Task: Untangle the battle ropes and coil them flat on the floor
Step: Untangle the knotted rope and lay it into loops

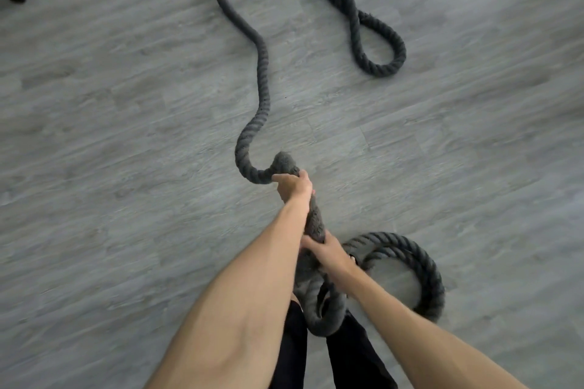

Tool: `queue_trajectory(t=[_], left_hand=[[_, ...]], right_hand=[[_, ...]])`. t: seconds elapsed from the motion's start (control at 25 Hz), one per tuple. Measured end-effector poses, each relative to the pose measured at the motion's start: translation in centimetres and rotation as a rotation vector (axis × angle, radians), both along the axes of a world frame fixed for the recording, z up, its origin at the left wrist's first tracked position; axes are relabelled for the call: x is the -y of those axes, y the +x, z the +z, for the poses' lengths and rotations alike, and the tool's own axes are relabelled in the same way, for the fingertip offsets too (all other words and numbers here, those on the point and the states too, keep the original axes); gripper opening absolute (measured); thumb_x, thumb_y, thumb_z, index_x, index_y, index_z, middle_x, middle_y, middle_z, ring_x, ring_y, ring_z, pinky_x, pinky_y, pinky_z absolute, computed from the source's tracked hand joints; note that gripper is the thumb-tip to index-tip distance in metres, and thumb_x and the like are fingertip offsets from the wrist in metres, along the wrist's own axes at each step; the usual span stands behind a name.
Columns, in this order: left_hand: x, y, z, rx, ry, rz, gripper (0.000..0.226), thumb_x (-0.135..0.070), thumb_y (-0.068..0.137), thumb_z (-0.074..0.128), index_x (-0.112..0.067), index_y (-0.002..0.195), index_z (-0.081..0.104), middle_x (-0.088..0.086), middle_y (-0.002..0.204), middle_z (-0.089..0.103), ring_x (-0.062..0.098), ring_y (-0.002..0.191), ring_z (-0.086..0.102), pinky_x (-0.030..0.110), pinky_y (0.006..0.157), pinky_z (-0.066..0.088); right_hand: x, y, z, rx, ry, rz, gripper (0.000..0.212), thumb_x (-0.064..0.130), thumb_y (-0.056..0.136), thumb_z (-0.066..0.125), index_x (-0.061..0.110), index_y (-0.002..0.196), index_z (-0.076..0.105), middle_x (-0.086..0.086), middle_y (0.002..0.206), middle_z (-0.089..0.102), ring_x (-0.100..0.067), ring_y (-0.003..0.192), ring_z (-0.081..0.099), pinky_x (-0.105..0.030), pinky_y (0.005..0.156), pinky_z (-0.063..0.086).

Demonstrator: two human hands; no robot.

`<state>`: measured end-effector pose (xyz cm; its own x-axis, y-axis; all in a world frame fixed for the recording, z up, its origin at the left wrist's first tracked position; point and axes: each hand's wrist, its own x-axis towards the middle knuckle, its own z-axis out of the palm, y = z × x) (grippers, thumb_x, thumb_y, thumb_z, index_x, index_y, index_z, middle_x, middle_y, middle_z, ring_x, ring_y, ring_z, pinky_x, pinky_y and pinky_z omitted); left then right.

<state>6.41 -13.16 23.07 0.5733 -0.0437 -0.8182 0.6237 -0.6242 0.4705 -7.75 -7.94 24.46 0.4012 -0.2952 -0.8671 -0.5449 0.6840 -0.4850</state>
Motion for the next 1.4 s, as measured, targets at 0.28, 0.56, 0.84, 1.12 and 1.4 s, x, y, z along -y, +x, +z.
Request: queue_trajectory(t=[0.28,0.56,0.84,1.12,1.4], left_hand=[[-4.3,1.6,-3.7,-0.045,0.096,0.032,0.072,-0.025,0.068,0.085,-0.010,0.119,0.035,0.020,0.111,0.062,0.041,0.083,0.071,0.049,0.072,0.060],[-10.0,2.4,-3.0,-0.560,-0.268,0.480,0.022,-0.021,0.095,0.059,-0.003,0.105,0.052,0.018,0.087,0.064,0.026,0.064,0.066,0.033,0.054,0.057],[-8.4,0.6,-1.8,0.099,0.222,0.133,0.051,-0.016,0.096,0.054,-0.009,0.139,0.028,0.021,0.119,0.061,0.040,0.091,0.067,0.043,0.077,0.055],[-11.2,1.0,-1.5,0.255,0.199,0.002,0.046,-0.022,0.093,0.060,-0.004,0.129,0.036,0.021,0.118,0.061,0.040,0.103,0.062,0.037,0.074,0.043],[-14.6,2.5,-3.9,-0.603,-0.101,0.244,0.023,-0.017,0.095,0.060,0.000,0.103,0.048,0.020,0.084,0.058,0.033,0.075,0.062,0.052,0.082,0.053]], right_hand=[[-2.4,1.2,-0.3,-0.043,0.376,-0.064,0.018,0.025,0.068,0.065,0.010,0.065,0.056,-0.011,0.058,0.050,-0.023,0.050,0.046,-0.030,0.056,0.046],[2.3,2.9,0.8,0.156,0.836,0.283,0.017,0.023,0.079,0.055,0.011,0.073,0.045,0.000,0.049,0.039,-0.012,0.040,0.037,-0.024,0.045,0.042],[-2.0,2.9,-0.9,-0.263,-0.058,0.634,0.032,0.032,0.086,0.073,0.007,0.100,0.061,-0.010,0.092,0.067,-0.022,0.083,0.065,-0.031,0.073,0.048],[-7.4,4.6,-0.4,-0.339,-0.310,0.626,0.045,0.048,0.079,0.063,0.007,0.099,0.062,-0.008,0.098,0.069,-0.028,0.092,0.068,-0.038,0.075,0.055],[-1.3,3.3,-1.4,-0.220,0.078,0.932,0.027,0.049,0.087,0.060,0.022,0.085,0.064,0.003,0.085,0.068,-0.010,0.071,0.063,-0.026,0.064,0.047]])
